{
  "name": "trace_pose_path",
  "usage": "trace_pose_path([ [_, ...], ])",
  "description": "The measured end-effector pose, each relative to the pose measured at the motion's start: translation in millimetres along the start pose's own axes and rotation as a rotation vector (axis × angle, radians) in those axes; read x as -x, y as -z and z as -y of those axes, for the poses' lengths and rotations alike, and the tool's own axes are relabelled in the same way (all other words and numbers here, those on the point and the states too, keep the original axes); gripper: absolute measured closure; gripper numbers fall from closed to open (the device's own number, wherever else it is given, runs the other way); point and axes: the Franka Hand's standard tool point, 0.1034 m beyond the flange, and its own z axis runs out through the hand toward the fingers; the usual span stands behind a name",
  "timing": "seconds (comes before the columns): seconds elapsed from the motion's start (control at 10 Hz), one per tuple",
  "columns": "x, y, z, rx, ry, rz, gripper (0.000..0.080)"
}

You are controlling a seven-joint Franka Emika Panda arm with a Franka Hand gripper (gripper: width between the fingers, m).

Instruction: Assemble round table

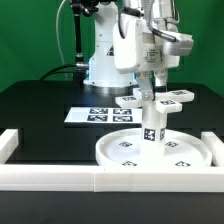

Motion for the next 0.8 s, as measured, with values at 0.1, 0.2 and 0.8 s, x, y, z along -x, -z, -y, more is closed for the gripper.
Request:
trace_pose_path([
  [0.1,0.6,0.4,0.4,-0.004,-0.052,0.01,0.0366],
  [0.2,1.6,-0.1,-0.8,-0.001,-0.109,0.016,0.0314],
  [0.8,5.1,20.7,4.4,0.018,0.048,0.044,0.0151],
])
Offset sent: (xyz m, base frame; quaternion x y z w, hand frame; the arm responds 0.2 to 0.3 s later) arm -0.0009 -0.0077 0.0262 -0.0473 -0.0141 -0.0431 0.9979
